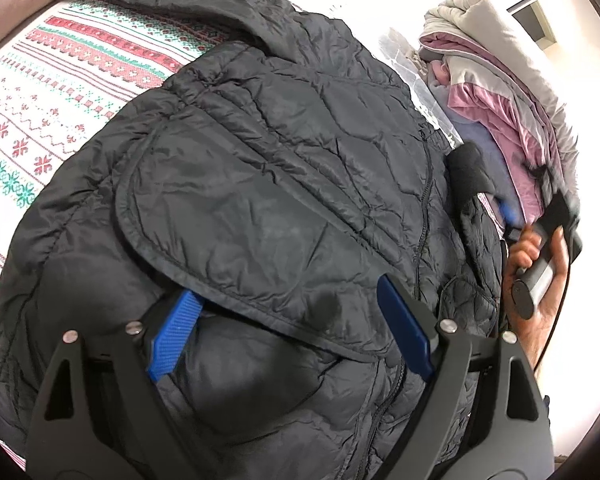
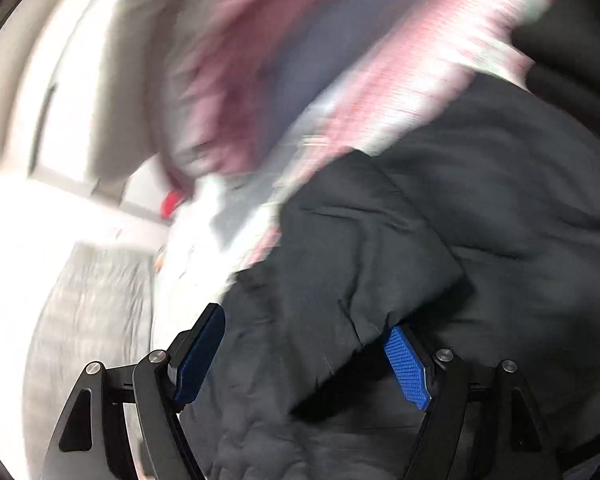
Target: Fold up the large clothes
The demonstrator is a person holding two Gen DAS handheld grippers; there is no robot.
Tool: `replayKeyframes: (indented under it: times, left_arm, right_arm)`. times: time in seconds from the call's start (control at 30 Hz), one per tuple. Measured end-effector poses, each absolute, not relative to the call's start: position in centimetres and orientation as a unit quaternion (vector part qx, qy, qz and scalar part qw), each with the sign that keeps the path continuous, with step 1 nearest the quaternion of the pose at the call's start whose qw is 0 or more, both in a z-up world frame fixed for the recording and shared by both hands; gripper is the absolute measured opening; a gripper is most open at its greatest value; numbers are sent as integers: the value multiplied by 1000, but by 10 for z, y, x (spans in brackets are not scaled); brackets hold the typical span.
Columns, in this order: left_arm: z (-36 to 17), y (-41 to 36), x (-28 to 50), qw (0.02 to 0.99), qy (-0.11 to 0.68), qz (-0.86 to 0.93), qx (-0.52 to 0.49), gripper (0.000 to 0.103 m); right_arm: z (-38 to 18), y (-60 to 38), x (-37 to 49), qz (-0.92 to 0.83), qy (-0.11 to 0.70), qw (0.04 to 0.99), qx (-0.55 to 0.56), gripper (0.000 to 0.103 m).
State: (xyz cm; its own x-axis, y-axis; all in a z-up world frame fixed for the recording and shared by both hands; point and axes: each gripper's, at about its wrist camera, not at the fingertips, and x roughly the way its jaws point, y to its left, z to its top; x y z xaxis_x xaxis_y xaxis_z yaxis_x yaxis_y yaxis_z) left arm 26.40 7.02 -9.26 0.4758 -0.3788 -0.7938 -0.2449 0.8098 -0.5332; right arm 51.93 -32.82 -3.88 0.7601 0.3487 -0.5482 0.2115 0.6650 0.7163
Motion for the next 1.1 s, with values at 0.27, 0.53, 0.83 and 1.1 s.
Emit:
replayKeyframes:
  times: [0.27,0.53,0.83,1.1]
  left_arm:
    - [-94,85,261,801,507,-35,-316,87]
    - [-91,105,258,805,495,-12,-326,87]
    - [-67,148,253,827,467,41,-311,87]
    - [-34,241,305,836,438,157,-290,88]
  right_arm:
    - [-43,-61,481,67,328,905,-261,79]
    - [-21,-105,462,103,417,902,33,79]
    - [-22,-214,342,79,470,783,400,79]
    - [-45,-254,294,69,432,812,387,82]
